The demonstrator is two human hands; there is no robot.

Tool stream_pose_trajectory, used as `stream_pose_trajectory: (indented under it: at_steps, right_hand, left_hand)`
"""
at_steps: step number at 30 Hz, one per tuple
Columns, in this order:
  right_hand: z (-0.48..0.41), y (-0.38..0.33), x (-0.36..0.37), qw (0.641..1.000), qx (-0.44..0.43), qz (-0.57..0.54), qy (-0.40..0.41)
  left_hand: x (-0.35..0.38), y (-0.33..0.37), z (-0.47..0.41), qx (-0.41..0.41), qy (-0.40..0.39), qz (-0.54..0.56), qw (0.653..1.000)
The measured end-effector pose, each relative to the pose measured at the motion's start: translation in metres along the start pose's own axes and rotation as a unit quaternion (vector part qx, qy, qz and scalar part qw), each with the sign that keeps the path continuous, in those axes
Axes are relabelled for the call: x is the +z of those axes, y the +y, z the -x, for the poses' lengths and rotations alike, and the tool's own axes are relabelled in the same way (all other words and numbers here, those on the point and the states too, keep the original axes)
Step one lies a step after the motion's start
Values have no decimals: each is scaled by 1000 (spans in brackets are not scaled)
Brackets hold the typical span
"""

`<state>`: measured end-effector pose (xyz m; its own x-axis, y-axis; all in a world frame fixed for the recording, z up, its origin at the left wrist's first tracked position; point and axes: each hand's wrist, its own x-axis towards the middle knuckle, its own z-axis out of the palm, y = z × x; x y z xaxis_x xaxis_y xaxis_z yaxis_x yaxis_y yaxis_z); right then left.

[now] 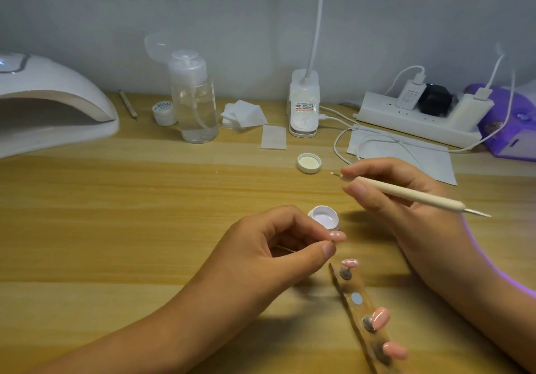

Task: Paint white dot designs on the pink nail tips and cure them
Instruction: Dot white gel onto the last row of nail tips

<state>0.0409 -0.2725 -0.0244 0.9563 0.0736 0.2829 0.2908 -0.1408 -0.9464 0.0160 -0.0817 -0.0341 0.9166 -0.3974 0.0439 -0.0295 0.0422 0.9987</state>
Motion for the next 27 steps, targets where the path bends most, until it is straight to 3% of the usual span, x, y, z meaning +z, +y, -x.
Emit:
stream_pose_trajectory:
  at_steps: [6, 14, 27]
  right_hand:
    - [1, 4, 3, 999, -25, 21, -1]
    - [3, 7, 6, 988, -69, 128, -47]
    - [3, 9, 7, 977, -87, 177, -81]
  left_hand:
    - [-1, 0, 1, -4, -1, 4, 1000]
    - [-1, -1, 0, -7, 0, -7, 1000]
    - [-1, -1, 0, -10, 0, -7, 1000]
